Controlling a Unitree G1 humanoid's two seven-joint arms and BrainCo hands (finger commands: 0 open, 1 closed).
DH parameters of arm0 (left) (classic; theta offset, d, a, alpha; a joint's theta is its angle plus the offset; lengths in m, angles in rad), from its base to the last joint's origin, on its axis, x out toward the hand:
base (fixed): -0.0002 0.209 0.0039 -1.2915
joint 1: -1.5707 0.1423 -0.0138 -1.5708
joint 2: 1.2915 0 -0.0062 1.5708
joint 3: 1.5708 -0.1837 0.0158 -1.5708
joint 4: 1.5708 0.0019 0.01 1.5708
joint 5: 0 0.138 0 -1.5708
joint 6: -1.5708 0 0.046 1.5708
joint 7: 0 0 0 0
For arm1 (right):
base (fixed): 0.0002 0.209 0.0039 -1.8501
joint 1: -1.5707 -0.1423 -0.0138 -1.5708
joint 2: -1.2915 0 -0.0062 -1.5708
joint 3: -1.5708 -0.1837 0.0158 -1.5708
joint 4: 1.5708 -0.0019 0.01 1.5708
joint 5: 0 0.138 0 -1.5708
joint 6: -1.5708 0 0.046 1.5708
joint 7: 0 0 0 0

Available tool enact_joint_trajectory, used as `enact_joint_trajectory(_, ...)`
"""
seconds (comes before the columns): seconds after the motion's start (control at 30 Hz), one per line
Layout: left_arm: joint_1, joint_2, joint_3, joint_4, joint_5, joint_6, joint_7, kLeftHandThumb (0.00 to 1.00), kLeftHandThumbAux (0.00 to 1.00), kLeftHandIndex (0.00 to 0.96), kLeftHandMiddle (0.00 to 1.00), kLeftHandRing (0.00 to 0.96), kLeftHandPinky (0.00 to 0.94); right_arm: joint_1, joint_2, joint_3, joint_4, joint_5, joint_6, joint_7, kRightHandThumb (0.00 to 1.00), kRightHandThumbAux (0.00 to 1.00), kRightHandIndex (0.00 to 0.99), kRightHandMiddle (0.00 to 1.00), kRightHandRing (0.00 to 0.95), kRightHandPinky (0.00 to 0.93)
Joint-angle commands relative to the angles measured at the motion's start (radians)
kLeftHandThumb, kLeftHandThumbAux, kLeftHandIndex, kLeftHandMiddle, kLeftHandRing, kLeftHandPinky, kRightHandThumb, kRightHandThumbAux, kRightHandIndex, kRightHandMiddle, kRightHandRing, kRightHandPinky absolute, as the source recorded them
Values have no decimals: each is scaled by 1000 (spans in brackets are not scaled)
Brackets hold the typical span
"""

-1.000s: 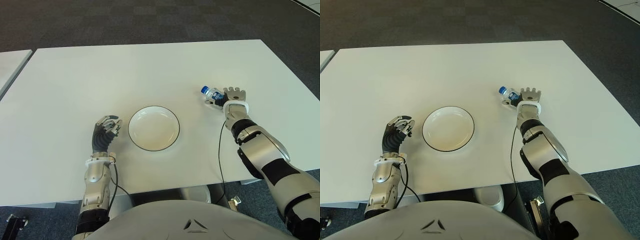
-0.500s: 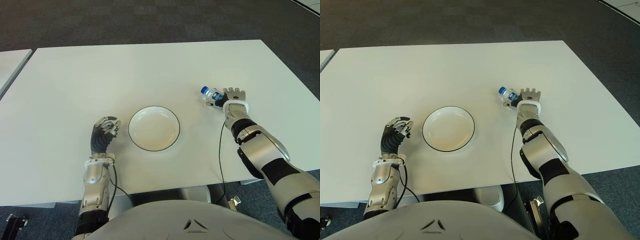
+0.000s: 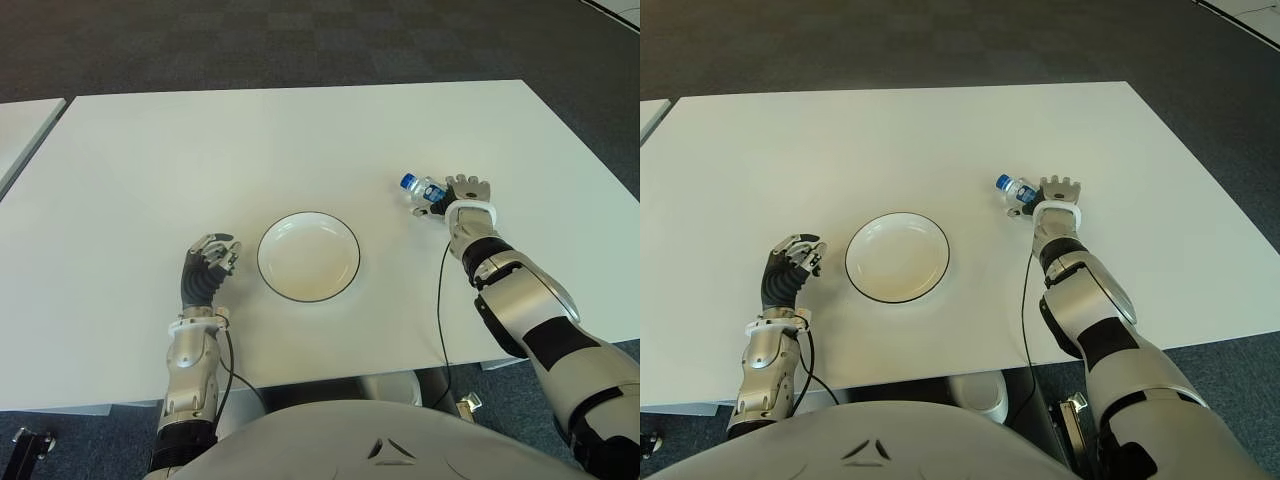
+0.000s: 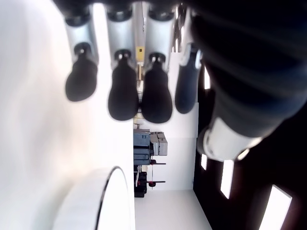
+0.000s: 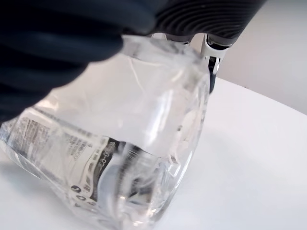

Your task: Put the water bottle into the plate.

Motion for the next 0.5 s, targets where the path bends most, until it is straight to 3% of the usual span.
enact_joint_trajectory(0.03, 0, 1, -2, 16, 6, -4, -2, 701, 722, 433, 744, 733, 738, 102, 41, -30, 27, 46, -33, -10, 695, 679, 386, 212, 163, 201)
enact_joint_trajectory(0.13, 0, 0, 0, 16, 3, -1, -2, 701, 722, 433, 744, 734, 735, 106, 44, -52, 26, 69, -46, -37, 705, 698, 414, 314, 270, 297)
enact_joint_trajectory(0.2, 1, -2, 0, 15, 1, 0, -1, 701, 722, 433, 742, 732, 732, 108, 46, -66, 26, 84, -52, -52, 708, 704, 424, 446, 422, 439)
enact_joint_trajectory(0.3, 2, -4, 1, 11, 0, 8, 2, 701, 722, 433, 738, 728, 727, 108, 52, -78, 26, 96, -52, -67, 710, 709, 429, 566, 565, 585)
enact_joint_trajectory(0.5, 2, -6, 2, 10, 0, 12, 5, 701, 722, 433, 734, 722, 723, 102, 66, -95, 23, 114, -28, -85, 709, 715, 434, 675, 683, 738)
